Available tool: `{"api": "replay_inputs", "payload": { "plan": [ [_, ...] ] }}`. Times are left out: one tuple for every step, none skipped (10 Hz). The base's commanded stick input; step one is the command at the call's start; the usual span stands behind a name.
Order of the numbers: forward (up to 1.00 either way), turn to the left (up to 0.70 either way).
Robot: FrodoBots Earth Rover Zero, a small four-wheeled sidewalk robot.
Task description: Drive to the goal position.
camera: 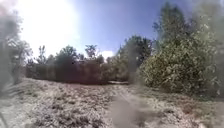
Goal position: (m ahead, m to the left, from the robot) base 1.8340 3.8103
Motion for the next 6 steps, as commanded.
{"api": "replay_inputs", "payload": {
  "plan": [
    [0.30,0.00],
    [0.30,0.00],
    [0.30,0.00],
    [0.30,0.00],
    [0.30,0.00],
    [0.30,0.00]
  ]
}}
